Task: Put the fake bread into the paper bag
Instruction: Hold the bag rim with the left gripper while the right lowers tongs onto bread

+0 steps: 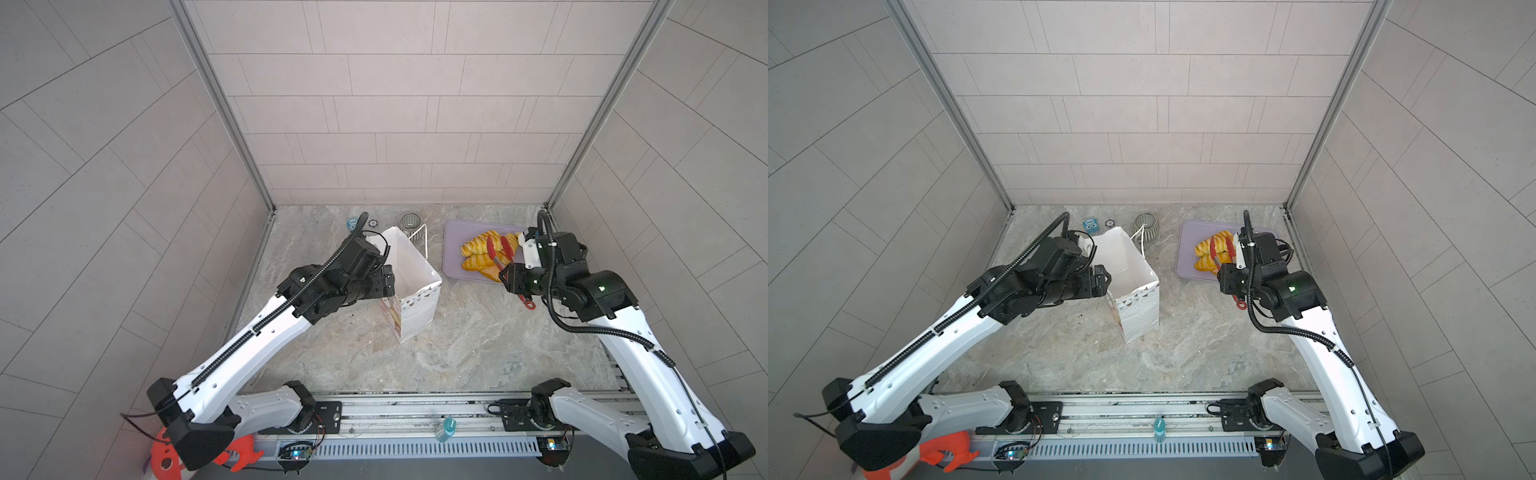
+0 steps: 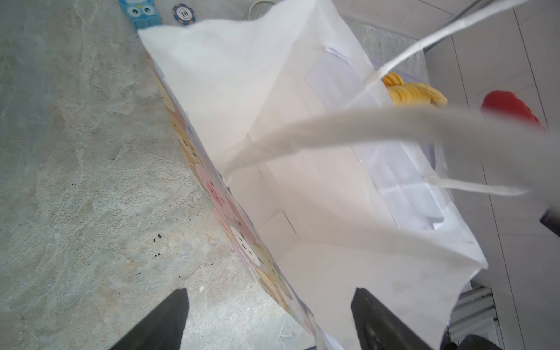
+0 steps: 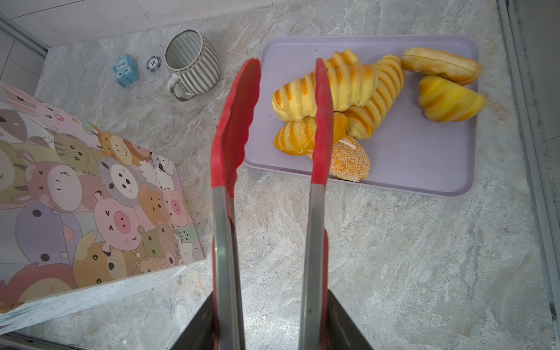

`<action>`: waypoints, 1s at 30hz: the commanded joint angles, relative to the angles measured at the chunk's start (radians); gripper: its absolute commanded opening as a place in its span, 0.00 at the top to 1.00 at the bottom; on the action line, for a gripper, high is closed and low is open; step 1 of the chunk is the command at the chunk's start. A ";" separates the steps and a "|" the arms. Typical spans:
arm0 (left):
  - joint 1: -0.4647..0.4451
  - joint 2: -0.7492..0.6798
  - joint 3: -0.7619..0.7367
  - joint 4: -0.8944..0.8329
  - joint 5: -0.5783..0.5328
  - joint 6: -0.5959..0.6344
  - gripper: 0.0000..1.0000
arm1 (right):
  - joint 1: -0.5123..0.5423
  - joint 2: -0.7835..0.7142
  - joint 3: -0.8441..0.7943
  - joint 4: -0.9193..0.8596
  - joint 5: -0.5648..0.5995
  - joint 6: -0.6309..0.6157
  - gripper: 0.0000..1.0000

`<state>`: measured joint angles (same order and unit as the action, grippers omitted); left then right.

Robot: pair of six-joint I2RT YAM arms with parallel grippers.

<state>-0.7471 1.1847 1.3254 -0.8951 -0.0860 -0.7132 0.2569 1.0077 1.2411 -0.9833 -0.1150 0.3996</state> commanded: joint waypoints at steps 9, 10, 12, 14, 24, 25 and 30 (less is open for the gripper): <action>-0.003 0.036 0.001 0.070 -0.102 0.005 0.73 | -0.086 -0.007 -0.033 0.038 -0.043 -0.025 0.50; -0.003 0.035 0.006 0.069 -0.109 0.007 0.77 | -0.098 -0.005 -0.038 0.048 -0.053 -0.020 0.50; -0.001 0.029 0.016 0.065 -0.119 0.017 0.86 | -0.123 0.003 -0.047 0.071 -0.082 -0.005 0.50; 0.000 0.027 0.026 0.055 -0.126 0.029 0.92 | -0.146 0.013 -0.053 0.090 -0.103 0.009 0.50; 0.066 0.017 0.052 0.001 -0.110 0.087 1.00 | -0.275 0.105 -0.073 0.177 -0.210 0.068 0.49; 0.077 0.016 0.054 -0.005 -0.107 0.094 1.00 | -0.283 0.115 -0.071 0.180 -0.214 0.071 0.50; 0.140 0.015 0.048 -0.019 -0.048 0.123 1.00 | -0.327 0.153 -0.069 0.212 -0.223 0.094 0.49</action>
<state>-0.6338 1.2175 1.3499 -0.8871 -0.1646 -0.6250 -0.0517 1.1572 1.1698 -0.8219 -0.3199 0.4675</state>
